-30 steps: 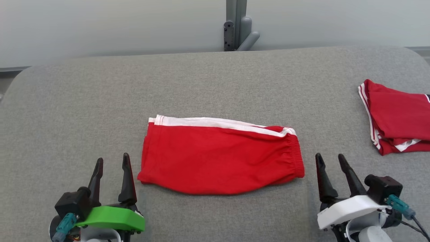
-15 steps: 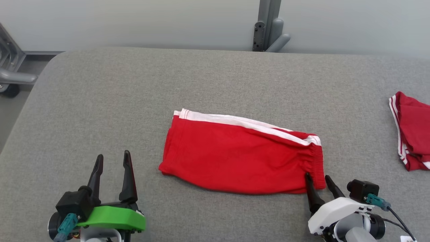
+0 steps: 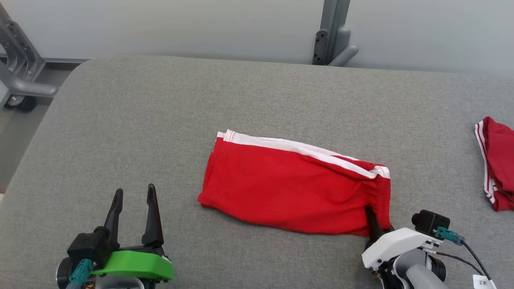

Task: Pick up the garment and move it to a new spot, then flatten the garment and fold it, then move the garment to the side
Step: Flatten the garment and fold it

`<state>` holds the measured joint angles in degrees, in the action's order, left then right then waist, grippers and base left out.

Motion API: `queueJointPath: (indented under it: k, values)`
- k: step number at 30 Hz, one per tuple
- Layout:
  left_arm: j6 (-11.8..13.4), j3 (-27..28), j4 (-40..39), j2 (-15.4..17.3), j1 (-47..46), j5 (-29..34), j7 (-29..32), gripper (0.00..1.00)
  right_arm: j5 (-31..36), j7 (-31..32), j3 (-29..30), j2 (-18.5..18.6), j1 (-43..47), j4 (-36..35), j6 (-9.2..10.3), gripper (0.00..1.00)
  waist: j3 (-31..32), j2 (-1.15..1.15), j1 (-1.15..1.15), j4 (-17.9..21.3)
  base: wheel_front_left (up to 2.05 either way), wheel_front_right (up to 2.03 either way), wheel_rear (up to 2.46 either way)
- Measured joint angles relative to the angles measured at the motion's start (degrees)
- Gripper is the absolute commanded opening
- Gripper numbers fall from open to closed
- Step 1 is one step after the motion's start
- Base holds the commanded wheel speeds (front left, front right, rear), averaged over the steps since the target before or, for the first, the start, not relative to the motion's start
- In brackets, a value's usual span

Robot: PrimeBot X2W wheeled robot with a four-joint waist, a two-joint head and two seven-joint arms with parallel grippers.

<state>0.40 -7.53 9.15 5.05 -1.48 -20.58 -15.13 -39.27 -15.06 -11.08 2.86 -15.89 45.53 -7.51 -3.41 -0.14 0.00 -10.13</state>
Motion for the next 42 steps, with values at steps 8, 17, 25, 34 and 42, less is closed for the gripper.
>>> queueJointPath:
  k: [8,17,25,34,42]
  values:
    - [-0.6,0.8,0.4,-0.3,0.4,0.8,0.0,1.0,-3.5,0.0,0.7,-0.1,-0.2,-2.0,-0.01,0.0,0.4,0.0,0.0,1.3,0.0,0.0,0.0]
    - [-1.3,1.0,0.8,-0.9,0.5,1.6,0.0,1.0,-2.4,1.9,3.5,2.4,-2.1,-4.2,-0.01,0.0,0.3,0.0,0.0,4.6,0.0,0.0,0.0]
    - [-1.9,0.9,1.5,-1.4,0.2,1.6,0.0,1.0,-1.5,7.2,9.6,7.6,-2.1,-6.1,0.0,0.0,-0.2,0.0,0.0,6.8,0.0,0.0,0.0]
    - [-2.0,0.9,2.0,-1.8,-0.1,1.8,0.0,1.0,-0.3,12.4,11.9,6.3,-1.7,-10.2,0.01,0.0,-0.4,0.0,0.0,7.6,0.0,0.0,0.0]
    - [-2.4,0.8,2.4,-1.9,-0.4,1.9,0.0,1.0,-1.0,17.2,10.4,3.6,0.2,-18.5,0.02,0.0,0.2,0.0,0.0,7.3,0.0,0.0,0.0]
